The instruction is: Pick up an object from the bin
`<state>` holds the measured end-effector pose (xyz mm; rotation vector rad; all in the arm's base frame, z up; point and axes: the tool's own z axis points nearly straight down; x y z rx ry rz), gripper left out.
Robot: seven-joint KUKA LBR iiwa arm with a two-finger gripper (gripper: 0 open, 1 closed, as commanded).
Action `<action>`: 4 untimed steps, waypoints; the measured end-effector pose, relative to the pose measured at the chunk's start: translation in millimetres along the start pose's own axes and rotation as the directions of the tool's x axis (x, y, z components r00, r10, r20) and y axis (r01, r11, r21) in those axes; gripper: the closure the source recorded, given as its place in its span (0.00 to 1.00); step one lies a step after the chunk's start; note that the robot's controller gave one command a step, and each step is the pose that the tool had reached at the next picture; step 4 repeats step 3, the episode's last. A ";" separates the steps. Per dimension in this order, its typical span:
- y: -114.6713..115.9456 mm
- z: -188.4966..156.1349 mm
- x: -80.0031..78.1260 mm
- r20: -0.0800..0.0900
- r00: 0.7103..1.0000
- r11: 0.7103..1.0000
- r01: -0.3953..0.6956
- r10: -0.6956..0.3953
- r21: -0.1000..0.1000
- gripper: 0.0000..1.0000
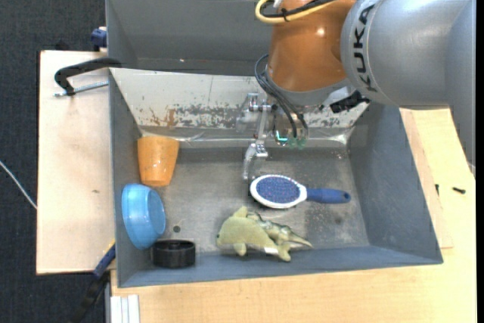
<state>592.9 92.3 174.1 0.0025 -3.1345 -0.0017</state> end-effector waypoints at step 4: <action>-69.7 -73.8 45.5 0.021 1.000 1.000 0.017 -0.017 0.000 1.00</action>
Offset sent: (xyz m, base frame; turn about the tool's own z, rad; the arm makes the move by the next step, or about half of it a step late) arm -0.0426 -0.0701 -0.0814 -0.0046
